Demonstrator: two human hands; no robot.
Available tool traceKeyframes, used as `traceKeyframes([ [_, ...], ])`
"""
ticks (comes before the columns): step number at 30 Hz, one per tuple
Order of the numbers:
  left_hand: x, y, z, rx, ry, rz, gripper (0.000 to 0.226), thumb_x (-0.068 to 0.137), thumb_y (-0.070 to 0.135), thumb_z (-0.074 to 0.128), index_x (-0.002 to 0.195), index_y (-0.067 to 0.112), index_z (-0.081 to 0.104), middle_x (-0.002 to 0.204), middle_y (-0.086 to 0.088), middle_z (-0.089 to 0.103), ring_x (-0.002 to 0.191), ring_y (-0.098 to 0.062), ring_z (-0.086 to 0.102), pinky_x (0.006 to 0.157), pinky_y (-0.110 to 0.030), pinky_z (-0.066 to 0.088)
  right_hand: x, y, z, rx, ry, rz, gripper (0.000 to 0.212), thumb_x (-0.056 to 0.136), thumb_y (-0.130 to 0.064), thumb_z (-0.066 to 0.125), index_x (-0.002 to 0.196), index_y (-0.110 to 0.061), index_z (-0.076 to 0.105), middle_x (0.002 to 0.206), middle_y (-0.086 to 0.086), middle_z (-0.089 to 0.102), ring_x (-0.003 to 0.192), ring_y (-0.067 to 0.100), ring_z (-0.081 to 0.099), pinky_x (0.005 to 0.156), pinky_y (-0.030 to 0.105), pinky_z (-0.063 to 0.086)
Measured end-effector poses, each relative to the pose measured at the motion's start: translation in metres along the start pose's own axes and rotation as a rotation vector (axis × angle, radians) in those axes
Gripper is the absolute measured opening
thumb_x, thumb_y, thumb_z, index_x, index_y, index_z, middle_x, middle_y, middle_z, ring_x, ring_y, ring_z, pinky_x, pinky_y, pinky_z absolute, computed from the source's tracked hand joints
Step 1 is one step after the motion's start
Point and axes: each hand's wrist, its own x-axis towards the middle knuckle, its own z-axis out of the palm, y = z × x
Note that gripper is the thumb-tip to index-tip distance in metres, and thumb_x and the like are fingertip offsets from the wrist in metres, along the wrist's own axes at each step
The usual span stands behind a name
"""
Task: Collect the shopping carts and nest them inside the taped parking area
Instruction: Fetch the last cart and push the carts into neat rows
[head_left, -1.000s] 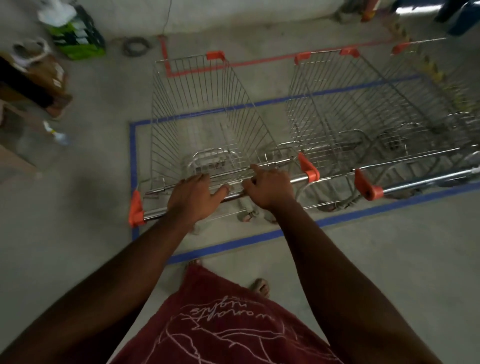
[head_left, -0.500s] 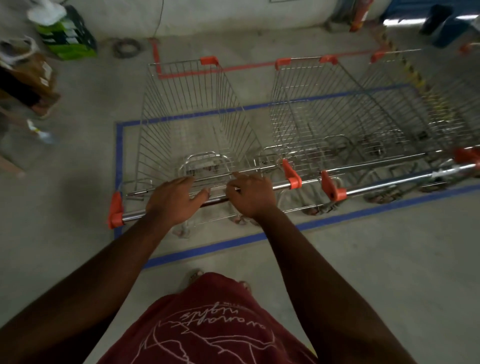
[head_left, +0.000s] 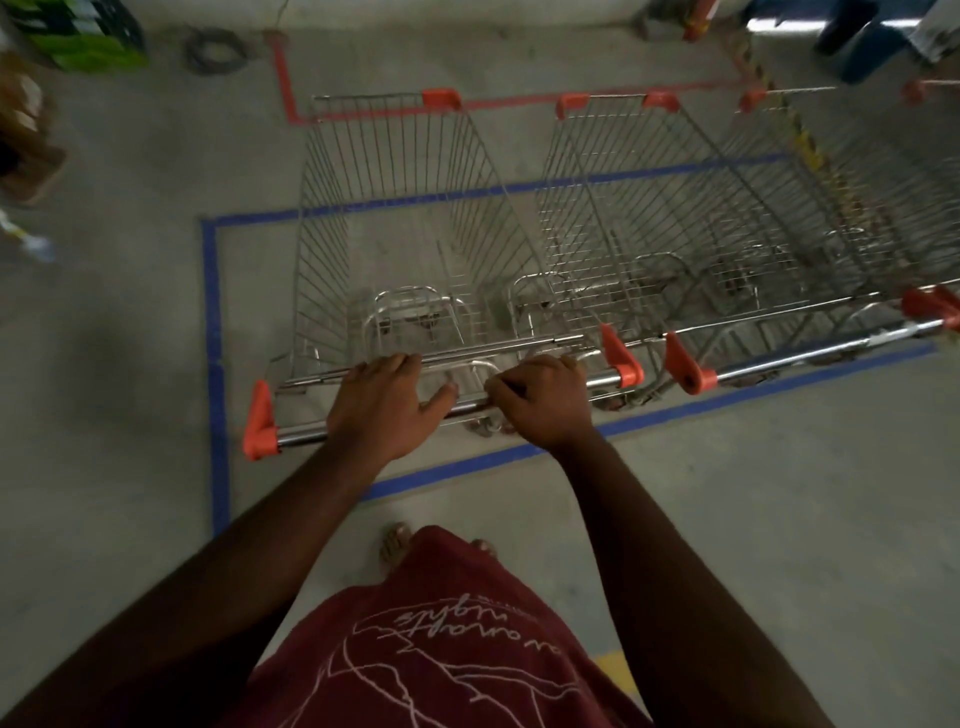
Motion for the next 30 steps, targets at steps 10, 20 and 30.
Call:
traceKeyframes([
  [10,-0.001,0.01,0.007,-0.08,0.002,0.001,0.077,0.093,0.073,0.038,0.149,0.02,0.047,0.153,-0.003,0.049,0.138,-0.026,0.048,0.114,-0.041,0.035,-0.01,0.015,-0.005,0.016,0.05,-0.078,0.043,0.096,-0.051,0.049,0.075,-0.027,0.077,0.067,-0.006,0.071,0.082,0.017,0.068,0.097,0.041,0.04],
  [20,0.004,0.108,0.014,-0.577,0.041,0.027,0.054,0.086,0.058,0.057,0.132,0.03,0.065,0.122,0.005,0.073,0.108,-0.012,0.07,0.095,-0.036,0.055,-0.024,0.099,-0.062,0.472,0.191,-0.357,0.018,0.096,-0.014,0.068,0.109,-0.013,0.081,0.106,-0.004,0.08,0.099,0.014,0.074,0.106,0.034,0.047],
  [30,0.038,0.246,0.059,-0.218,0.207,0.032,0.057,0.081,0.075,0.044,0.119,0.041,0.069,0.103,0.004,0.073,0.101,-0.026,0.067,0.09,-0.039,0.047,-0.037,0.24,-0.1,0.101,0.256,-0.117,0.03,0.095,-0.043,0.063,0.118,-0.028,0.073,0.093,-0.009,0.077,0.095,0.023,0.069,0.097,0.044,0.043],
])
